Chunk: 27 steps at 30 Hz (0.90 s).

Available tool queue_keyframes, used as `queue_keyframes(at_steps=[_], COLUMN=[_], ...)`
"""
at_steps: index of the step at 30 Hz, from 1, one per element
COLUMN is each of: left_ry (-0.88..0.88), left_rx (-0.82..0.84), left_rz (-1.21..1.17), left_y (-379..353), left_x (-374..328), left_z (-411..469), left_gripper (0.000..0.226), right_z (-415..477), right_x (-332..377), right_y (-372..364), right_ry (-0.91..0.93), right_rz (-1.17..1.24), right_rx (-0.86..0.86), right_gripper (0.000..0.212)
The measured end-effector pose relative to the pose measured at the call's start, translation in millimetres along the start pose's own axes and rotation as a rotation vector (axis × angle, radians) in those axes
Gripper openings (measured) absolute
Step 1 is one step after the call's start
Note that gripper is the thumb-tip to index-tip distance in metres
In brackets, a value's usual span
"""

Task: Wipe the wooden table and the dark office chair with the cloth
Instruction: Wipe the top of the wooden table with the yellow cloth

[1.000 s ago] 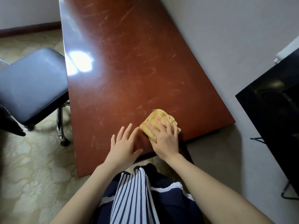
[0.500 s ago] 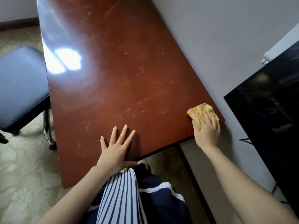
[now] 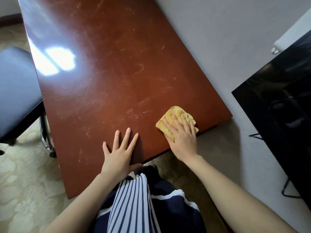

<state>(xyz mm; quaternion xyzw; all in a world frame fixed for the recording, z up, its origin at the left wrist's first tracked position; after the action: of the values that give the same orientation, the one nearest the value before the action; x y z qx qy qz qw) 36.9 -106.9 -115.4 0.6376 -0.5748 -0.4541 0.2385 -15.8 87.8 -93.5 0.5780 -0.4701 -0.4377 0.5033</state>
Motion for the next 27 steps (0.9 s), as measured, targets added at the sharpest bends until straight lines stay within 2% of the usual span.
queue_keyframes(at_steps=[3,5,13,17,19,23,27], left_ry=[-0.009,-0.012,-0.020,-0.045,-0.047,0.022,0.107], left_rx=[-0.002,-0.002,0.005,-0.048,-0.079,-0.136,-0.157], left_rz=[-0.009,-0.004,-0.022,-0.123,-0.140,-0.216,-0.229], left_y=[-1,-1,3,11,14,18,17], left_x=[0,0,-2,-3,-1,16,35], left_z=[0,1,3,-1,-7,-23,-37], left_gripper=[0.107,0.107,0.104,0.099,0.098,0.097,0.101], right_z=[-27,-36,-9,23,38,78,86], right_x=[-3,-24,-152,-163,-151,-87,-12], right_y=[-4,-4,-1,-4,-7,-10,-8], right_ry=[0.135,0.124,-0.400,-0.668,-0.730,-0.512,-0.275], right_rz=[-0.010,0.009,0.008,0.085,0.102,0.019,-0.056], right_rx=[-0.019,-0.023,0.095,0.188,0.228,0.269,0.225], right_gripper=[0.057,0.057,0.050,0.050,0.053,0.057,0.058])
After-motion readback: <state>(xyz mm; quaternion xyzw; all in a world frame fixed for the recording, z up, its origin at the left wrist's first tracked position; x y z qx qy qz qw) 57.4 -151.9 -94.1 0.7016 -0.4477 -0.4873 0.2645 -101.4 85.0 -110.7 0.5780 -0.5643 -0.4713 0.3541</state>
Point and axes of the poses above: each hand's wrist, its own z-axis towards the middle knuckle, its own y-axis out of the back of the hand, x = y × z, the point moved 10 cm from there along z, towards the middle knuckle, and after that the axes turned 14 degrees about -z, right-handed, at the moved point
